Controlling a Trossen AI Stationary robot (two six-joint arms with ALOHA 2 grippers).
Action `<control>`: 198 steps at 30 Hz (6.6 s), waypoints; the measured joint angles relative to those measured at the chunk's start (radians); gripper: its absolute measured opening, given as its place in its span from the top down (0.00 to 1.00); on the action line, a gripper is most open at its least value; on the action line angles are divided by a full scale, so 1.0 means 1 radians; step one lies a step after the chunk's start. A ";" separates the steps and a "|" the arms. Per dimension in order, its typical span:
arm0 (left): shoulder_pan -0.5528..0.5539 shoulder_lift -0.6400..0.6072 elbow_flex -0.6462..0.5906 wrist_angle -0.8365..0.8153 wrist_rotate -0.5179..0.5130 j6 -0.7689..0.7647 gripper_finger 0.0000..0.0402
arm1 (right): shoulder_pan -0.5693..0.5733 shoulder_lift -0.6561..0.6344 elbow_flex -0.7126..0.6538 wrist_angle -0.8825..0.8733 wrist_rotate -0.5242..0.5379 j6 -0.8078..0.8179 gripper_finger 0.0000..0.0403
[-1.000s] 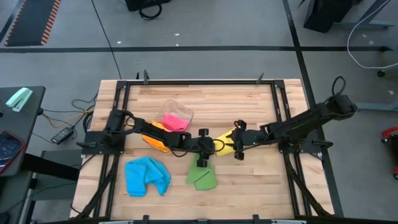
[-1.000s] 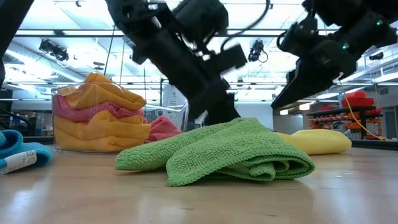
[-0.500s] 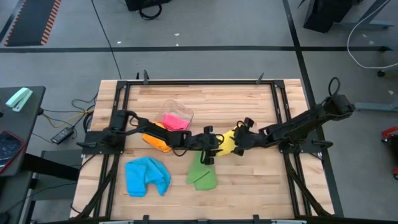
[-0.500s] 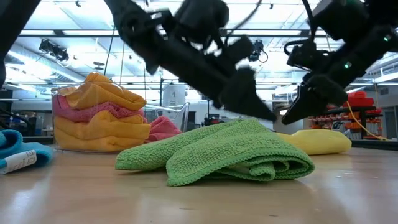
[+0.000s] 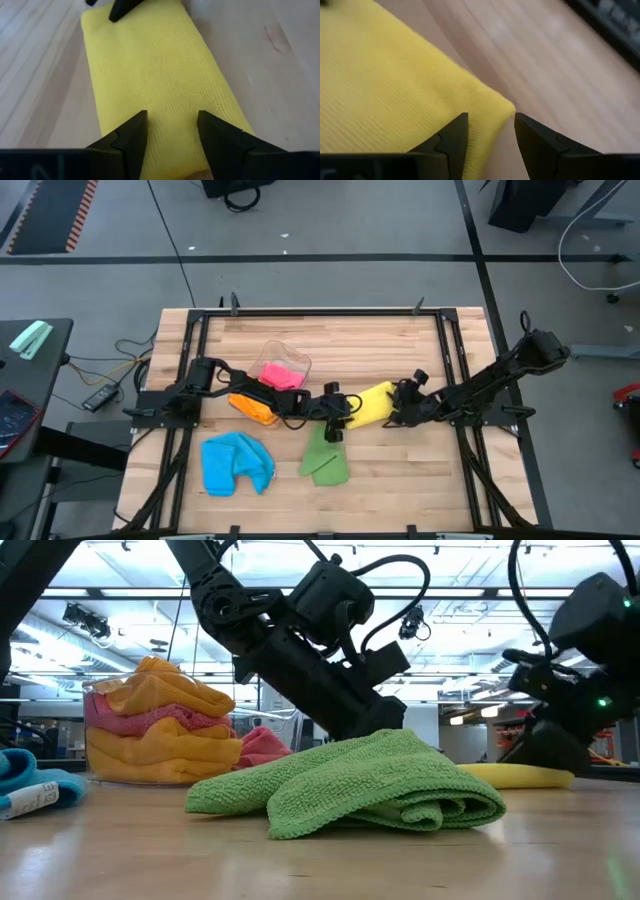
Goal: Fold microfiber towels
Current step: Fold the yellow microfiber towel
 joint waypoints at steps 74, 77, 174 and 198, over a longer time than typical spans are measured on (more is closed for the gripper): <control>-0.008 -0.001 0.001 -0.084 0.012 -0.036 0.55 | -0.265 -0.117 0.241 -0.609 -0.651 -0.060 0.49; -0.008 -0.001 0.000 -0.085 0.012 -0.036 0.55 | -0.266 -0.124 0.270 -0.633 -0.640 -0.063 0.49; -0.065 -0.096 0.000 -0.272 0.038 0.095 0.68 | 0.238 0.500 0.520 0.060 -0.126 -0.698 0.50; -0.118 -0.135 0.000 -0.278 0.039 0.157 0.72 | 0.152 0.432 0.516 -0.124 -0.275 -0.683 0.98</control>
